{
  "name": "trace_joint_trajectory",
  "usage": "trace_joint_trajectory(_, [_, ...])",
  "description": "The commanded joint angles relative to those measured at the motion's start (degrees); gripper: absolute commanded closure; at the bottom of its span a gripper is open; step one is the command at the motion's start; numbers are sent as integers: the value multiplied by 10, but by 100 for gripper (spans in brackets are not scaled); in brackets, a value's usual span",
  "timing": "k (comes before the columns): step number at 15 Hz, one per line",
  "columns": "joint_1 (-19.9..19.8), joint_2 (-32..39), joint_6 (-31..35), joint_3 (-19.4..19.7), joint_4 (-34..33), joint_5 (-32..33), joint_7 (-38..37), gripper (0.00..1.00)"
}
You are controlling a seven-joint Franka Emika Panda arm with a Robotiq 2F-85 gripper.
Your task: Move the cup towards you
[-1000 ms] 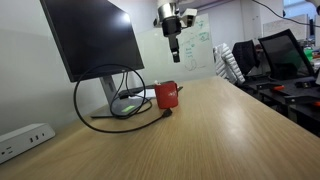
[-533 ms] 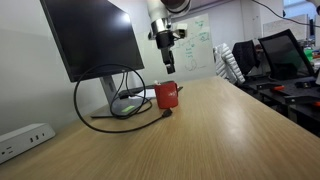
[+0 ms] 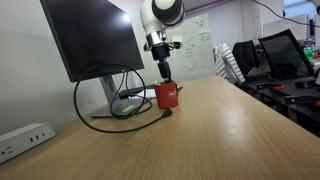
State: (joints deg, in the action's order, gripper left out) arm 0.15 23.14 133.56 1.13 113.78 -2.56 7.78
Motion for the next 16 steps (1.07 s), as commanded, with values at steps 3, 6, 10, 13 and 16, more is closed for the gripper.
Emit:
trace_joint_trajectory(3, [-10,43,-23,-17,-43,23,47,80])
trace_joint_trajectory(6, [-14,57,-31,-28,-56,35,94,99])
trace_joint_trajectory(10, [-12,48,-26,-29,-51,52,108,98])
trace_joint_trajectory(13, [-19,30,-23,-42,-41,64,167,98])
trace_joint_trajectory(16, [-21,0,-21,-59,-20,78,246,98])
